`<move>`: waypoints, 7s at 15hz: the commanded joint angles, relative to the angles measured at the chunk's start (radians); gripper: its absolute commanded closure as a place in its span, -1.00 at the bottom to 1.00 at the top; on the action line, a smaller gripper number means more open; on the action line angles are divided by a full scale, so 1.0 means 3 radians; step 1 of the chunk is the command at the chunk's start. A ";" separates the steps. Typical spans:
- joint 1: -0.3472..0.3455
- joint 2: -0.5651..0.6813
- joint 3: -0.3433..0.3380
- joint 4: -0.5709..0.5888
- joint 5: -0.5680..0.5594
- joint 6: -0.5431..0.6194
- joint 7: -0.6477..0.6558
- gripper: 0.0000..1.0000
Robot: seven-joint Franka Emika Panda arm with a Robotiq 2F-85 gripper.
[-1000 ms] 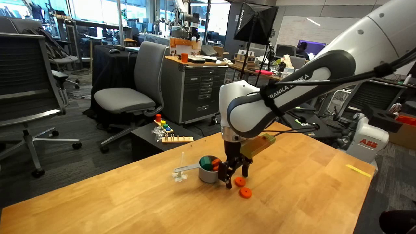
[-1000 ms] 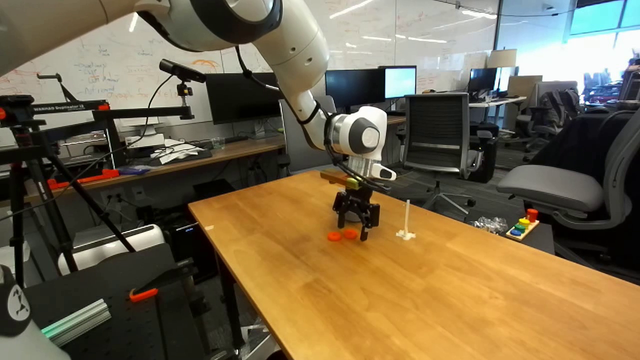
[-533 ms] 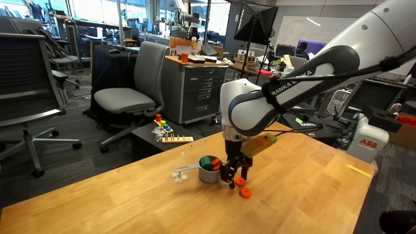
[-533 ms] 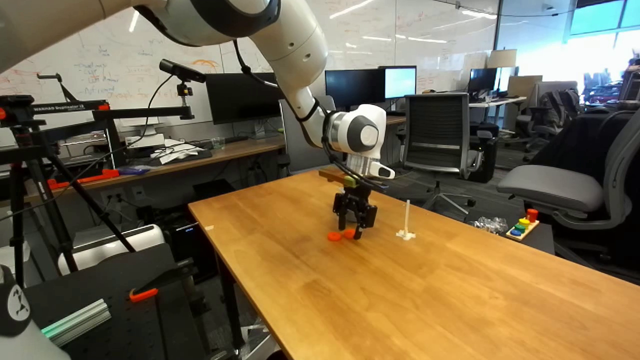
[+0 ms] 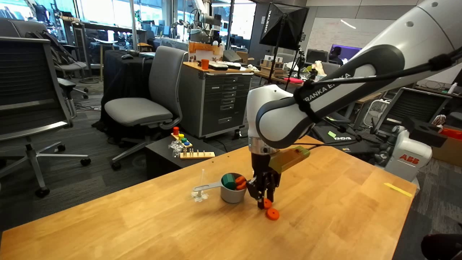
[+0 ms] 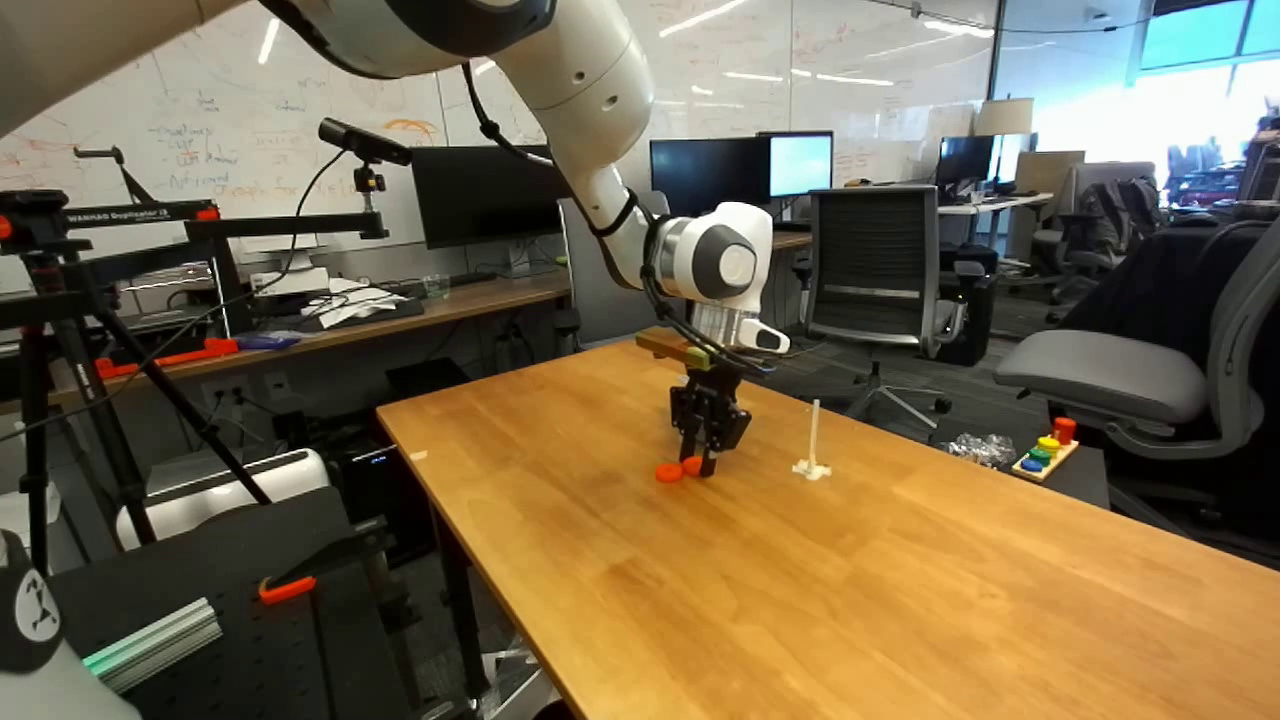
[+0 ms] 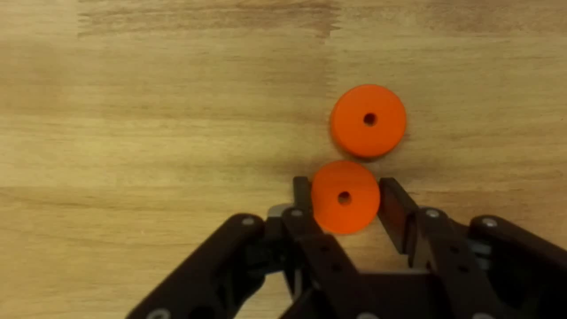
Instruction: Put all the blocks and rings in the cup
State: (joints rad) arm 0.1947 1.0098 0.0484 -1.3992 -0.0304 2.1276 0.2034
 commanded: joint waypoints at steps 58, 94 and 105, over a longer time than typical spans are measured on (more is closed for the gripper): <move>0.0020 -0.0527 0.0031 -0.0578 0.0211 0.0129 0.0075 -1.00; 0.0057 -0.0213 -0.0011 -0.0478 -0.0001 0.0255 -0.0147 -1.00; -0.0014 -0.0229 0.0021 -0.0396 0.0095 0.0182 -0.0132 -0.05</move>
State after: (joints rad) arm 0.1972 0.9398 0.0482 -1.5366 -0.0152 2.2092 0.1641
